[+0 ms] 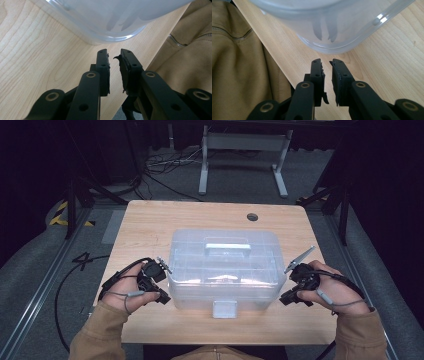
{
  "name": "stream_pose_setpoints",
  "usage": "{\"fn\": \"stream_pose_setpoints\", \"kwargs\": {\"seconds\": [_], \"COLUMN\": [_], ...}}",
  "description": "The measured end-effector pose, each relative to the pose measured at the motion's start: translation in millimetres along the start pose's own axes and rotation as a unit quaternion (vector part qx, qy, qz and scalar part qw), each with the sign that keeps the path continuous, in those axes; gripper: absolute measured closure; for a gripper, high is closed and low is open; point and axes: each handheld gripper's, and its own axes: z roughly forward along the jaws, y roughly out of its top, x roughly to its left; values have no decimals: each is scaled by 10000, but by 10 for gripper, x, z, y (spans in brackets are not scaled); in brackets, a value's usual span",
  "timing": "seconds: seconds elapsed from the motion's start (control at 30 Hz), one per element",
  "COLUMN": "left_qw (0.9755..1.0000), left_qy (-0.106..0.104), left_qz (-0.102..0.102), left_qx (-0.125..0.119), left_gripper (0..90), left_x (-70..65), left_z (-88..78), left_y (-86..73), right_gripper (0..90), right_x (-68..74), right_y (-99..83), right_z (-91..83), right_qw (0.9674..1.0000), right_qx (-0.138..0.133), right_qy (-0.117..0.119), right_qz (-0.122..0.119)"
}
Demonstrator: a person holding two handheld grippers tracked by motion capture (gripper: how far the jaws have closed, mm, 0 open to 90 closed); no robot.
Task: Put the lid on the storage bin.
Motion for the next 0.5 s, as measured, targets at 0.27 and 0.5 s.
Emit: {"fn": "stream_pose_setpoints", "kwargs": {"seconds": [0.27,0.5], "left_qw": [9988,9931], "left_qy": [-38,60], "left_qz": [-80,-331], "left_qx": [-479,-1128], "left_gripper": [734,707], "left_x": [27,92], "left_z": [-141,-310], "left_y": [-101,-201], "right_gripper": [760,690], "right_x": [-15,-74], "right_y": [-12,-78], "right_z": [-84,-240], "right_qw": [9997,9965], "right_qx": [-234,-830], "right_qy": [-10,-105], "right_qz": [-18,85]}}
